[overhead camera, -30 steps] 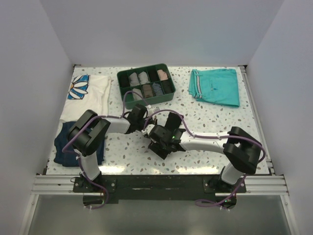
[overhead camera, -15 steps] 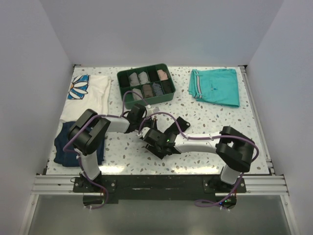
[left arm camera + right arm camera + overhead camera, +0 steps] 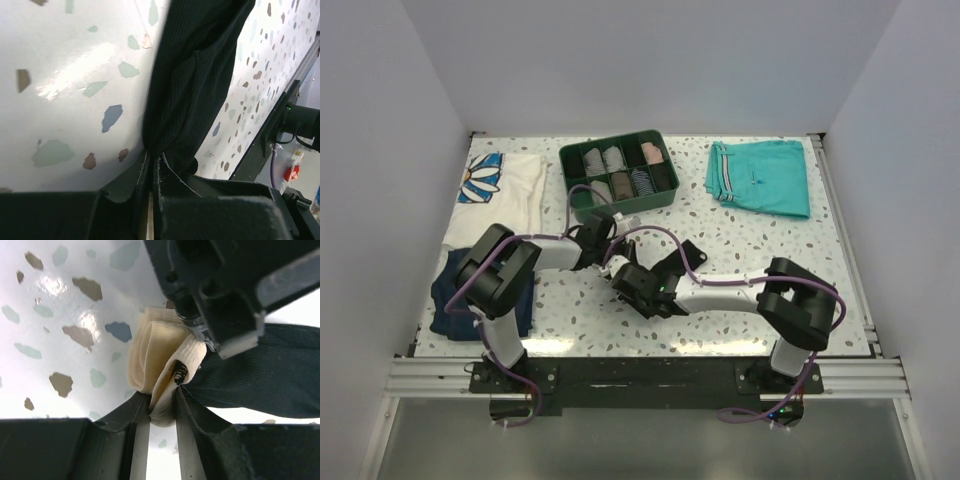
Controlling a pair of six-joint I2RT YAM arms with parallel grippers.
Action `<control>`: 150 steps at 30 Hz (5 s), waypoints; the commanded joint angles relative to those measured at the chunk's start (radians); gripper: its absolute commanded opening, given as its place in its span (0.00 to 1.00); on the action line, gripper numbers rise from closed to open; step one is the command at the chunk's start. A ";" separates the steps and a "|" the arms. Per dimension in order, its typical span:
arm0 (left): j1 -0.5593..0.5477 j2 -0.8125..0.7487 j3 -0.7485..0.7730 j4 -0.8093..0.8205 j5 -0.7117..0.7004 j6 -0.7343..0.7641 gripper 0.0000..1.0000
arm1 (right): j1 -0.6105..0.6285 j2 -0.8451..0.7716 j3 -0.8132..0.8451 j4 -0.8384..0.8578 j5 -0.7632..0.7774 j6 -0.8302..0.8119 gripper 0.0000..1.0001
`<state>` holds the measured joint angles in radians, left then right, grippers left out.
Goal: Roll the underwear
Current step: Roll the underwear to the center of the board.
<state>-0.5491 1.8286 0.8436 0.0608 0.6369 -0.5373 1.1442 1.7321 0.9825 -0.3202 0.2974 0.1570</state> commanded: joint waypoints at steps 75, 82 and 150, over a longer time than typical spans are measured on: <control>-0.006 -0.298 -0.445 0.442 -0.210 -0.440 0.94 | -0.495 0.078 -0.146 0.303 -1.031 0.352 0.20; -0.017 -0.296 -0.440 0.364 -0.263 -0.475 1.00 | -0.495 0.069 -0.153 0.302 -1.017 0.349 0.20; -0.115 -0.181 -0.347 0.066 -0.436 -0.506 0.00 | -0.454 -0.184 -0.151 0.153 -0.785 0.276 0.59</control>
<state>-0.6453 1.6104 0.5213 0.3244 0.2646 -1.1133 0.6815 1.5703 0.8120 -0.1028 -0.5606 0.4702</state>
